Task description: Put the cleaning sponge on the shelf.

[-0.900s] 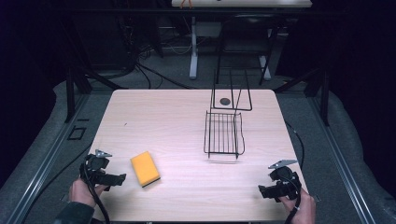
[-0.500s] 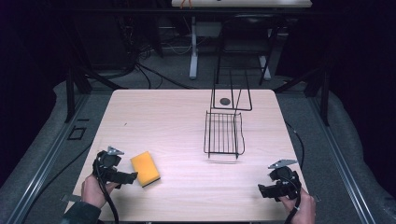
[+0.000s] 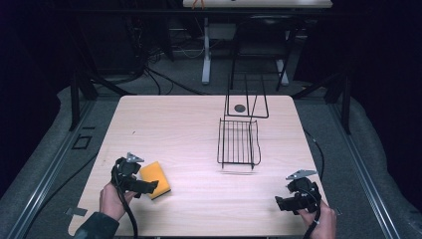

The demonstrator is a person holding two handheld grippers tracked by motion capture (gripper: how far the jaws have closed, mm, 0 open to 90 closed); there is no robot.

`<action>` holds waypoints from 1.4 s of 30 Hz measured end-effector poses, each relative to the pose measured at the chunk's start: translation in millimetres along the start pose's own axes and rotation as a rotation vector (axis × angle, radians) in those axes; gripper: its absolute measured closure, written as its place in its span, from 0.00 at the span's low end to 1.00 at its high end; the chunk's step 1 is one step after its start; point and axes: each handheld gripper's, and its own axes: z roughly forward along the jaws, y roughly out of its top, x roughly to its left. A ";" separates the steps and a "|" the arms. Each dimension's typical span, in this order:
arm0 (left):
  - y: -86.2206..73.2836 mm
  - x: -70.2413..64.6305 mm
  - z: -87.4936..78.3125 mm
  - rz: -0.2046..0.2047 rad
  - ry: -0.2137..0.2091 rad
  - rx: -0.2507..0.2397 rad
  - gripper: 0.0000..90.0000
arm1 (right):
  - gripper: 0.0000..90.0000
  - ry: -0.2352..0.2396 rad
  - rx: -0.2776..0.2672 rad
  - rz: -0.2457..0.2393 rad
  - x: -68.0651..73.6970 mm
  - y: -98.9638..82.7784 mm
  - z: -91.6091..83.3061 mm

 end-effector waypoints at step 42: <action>36.1 -13.0 54.6 0.056 -0.065 0.143 0.00 | 0.15 0.004 0.011 0.010 -2.0 -1.3 0.3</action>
